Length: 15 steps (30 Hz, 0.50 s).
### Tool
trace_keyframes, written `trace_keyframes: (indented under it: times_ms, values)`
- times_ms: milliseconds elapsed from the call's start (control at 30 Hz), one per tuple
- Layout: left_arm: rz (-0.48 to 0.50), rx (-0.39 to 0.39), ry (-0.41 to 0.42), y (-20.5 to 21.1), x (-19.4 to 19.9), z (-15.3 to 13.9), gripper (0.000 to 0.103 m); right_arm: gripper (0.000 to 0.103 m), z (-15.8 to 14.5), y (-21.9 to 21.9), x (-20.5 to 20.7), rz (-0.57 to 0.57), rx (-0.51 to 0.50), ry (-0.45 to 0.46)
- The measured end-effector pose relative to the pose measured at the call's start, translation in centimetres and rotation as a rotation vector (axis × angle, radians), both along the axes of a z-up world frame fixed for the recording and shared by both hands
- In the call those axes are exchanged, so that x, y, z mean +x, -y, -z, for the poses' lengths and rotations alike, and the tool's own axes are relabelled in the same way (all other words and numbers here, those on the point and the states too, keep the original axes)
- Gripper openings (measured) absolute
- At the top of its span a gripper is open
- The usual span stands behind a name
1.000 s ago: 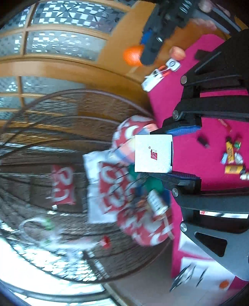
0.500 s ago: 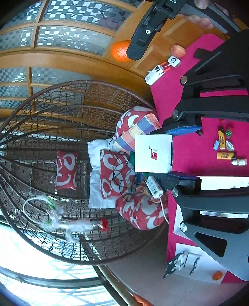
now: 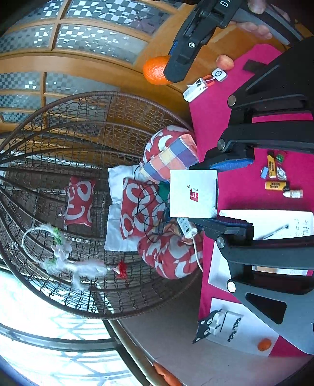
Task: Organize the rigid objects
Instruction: 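Lift and carry the orange and white box over the tray with both tools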
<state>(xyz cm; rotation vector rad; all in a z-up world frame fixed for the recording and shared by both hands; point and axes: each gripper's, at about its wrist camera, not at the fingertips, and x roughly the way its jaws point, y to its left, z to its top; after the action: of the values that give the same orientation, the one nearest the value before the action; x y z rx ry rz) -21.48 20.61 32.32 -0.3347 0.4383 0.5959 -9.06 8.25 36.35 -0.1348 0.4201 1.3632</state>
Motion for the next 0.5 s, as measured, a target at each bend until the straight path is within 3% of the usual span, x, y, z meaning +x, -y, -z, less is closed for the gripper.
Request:
trace_keyframes:
  times_ms: [500]
  values:
    - [-0.033, -0.005, -0.008, -2.4, -4.0, 0.3, 0.031, 0.041, 0.8, -3.6, -3.4, -0.059, -0.026, -0.016]
